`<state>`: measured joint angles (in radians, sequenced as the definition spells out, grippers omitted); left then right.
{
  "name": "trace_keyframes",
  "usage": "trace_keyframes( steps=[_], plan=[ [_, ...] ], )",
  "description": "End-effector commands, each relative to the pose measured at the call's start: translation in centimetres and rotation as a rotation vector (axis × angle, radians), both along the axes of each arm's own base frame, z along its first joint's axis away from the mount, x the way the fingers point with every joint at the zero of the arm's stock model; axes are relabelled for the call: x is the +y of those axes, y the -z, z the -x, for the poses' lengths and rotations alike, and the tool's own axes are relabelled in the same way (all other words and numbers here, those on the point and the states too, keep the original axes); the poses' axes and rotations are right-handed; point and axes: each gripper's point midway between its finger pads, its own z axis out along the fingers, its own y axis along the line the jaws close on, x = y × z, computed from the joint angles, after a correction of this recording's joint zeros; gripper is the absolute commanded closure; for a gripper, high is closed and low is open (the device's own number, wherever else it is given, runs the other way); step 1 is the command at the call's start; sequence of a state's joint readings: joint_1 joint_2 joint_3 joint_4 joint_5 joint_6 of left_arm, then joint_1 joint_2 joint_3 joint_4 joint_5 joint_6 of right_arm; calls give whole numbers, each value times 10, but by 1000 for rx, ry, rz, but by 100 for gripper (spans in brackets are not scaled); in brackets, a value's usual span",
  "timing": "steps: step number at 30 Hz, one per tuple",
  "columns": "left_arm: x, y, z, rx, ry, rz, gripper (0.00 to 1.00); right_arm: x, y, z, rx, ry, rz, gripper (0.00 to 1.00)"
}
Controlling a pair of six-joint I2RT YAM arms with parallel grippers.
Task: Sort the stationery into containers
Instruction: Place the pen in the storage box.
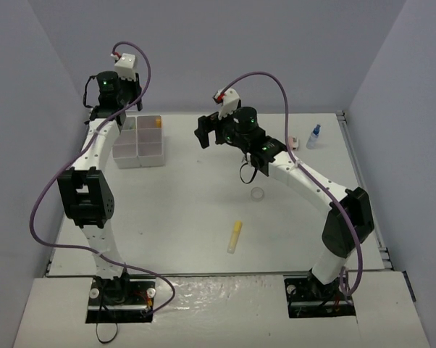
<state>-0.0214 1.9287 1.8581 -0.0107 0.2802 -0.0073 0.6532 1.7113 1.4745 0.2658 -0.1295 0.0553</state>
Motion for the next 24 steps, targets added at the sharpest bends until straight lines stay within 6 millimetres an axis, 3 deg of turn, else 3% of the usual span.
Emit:
trace_keyframes(
  steps=[1,3,10,15,17,18,21,24],
  plan=[
    [14,-17,-17,-103,-1,-121,100,-34,-71,9,-132,82,-96,0],
    [11,-4,-23,-88,25,-133,100,-44,-72,7,-133,103,-95,0],
    [7,6,-32,-95,36,-91,100,-61,-78,5,-137,163,-94,0],
    [6,32,-25,-45,33,-65,100,-64,-80,8,-129,172,-100,0],
    [-2,33,-19,-47,73,-53,100,-67,-80,9,-128,179,-96,0],
    [-4,44,-14,-25,89,-48,100,-68,-79,9,-128,181,-94,0],
    [-10,50,-7,-7,116,-33,87,-69,-78,12,-125,180,-92,0],
    [-7,55,-5,5,105,-36,62,-76,-74,10,-111,222,-87,0]
  ],
)
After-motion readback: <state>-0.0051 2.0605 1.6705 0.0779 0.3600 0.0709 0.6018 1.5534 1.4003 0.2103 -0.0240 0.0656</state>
